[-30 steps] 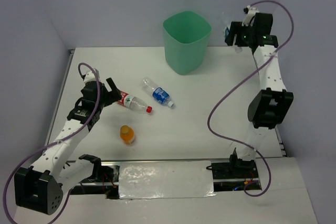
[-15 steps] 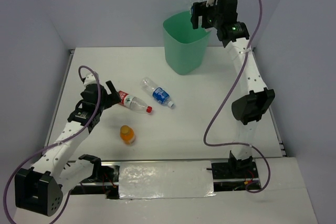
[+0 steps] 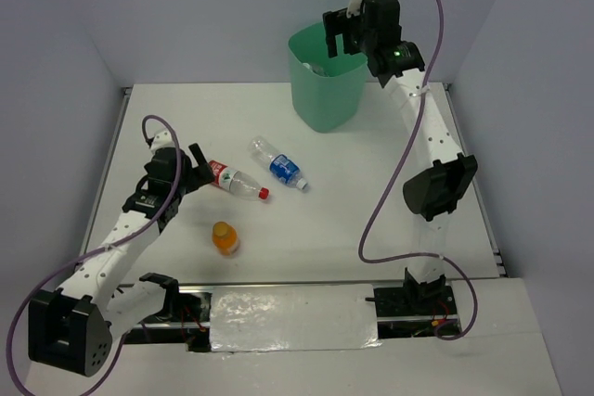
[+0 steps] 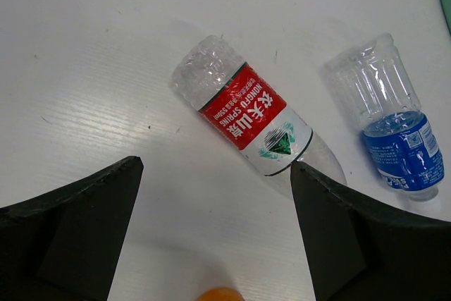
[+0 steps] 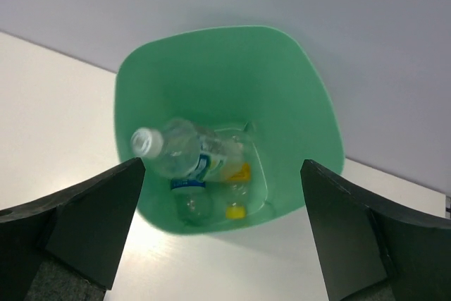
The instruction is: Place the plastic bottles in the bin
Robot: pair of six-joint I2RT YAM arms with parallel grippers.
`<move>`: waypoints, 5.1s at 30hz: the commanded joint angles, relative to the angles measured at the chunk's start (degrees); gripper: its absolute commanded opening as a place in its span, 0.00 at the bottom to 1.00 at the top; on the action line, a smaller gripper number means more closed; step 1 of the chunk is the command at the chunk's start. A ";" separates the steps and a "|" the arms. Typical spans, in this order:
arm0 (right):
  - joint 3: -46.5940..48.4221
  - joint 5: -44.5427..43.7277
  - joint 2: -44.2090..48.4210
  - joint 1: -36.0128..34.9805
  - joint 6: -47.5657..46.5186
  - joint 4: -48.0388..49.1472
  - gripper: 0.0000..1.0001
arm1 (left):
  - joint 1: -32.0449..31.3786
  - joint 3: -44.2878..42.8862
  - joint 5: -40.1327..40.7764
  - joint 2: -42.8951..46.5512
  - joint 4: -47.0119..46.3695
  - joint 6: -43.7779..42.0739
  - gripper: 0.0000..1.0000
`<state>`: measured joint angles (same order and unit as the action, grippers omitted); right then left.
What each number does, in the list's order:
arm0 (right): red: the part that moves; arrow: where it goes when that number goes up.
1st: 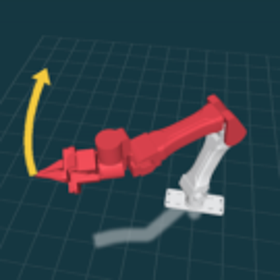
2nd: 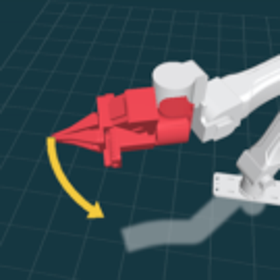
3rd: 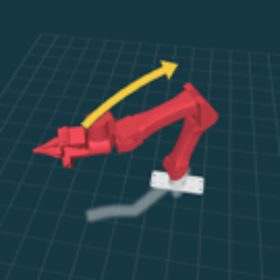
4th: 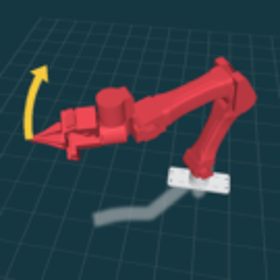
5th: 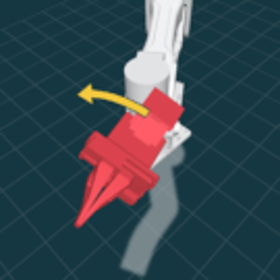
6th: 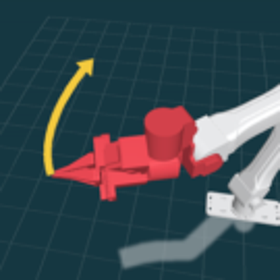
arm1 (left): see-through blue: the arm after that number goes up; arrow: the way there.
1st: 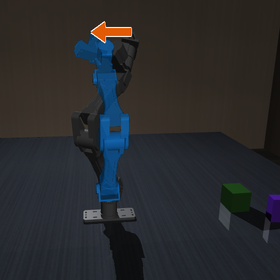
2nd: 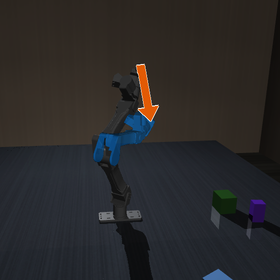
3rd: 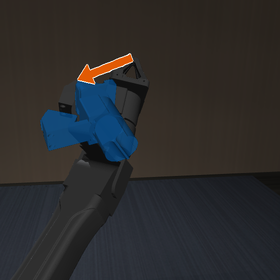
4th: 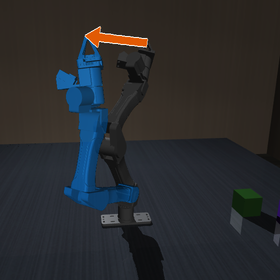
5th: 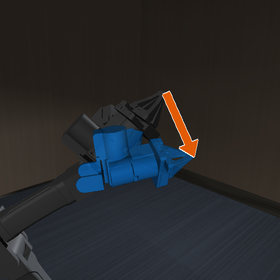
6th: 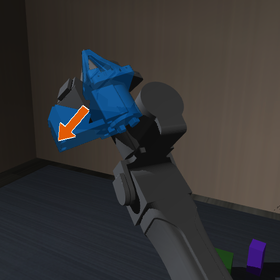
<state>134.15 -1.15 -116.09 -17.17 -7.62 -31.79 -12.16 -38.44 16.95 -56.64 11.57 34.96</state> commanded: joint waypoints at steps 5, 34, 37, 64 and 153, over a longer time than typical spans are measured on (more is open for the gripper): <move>-12.91 -0.61 14.22 -6.02 -1.44 -0.81 1.00 | 0.30 -0.76 0.98 0.74 -0.33 1.51 0.99; -60.23 -5.09 8.17 -26.43 15.88 28.89 1.00 | 0.30 3.54 -3.33 9.18 5.74 8.90 0.99; -60.14 -6.06 5.80 -26.08 16.49 29.77 1.00 | 0.30 3.54 -2.89 9.71 6.62 9.16 0.99; -52.17 -9.75 20.90 -22.21 11.40 23.90 0.45 | 0.30 2.14 -2.19 9.01 7.41 9.07 0.99; -86.52 18.03 52.47 -26.59 22.29 42.42 1.00 | -22.02 -11.84 -1.75 -3.22 -11.05 17.25 0.36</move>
<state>43.92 20.60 -62.65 -41.25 15.97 6.00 -31.94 -51.88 12.36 -62.15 4.19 51.31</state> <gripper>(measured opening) 0.997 0.547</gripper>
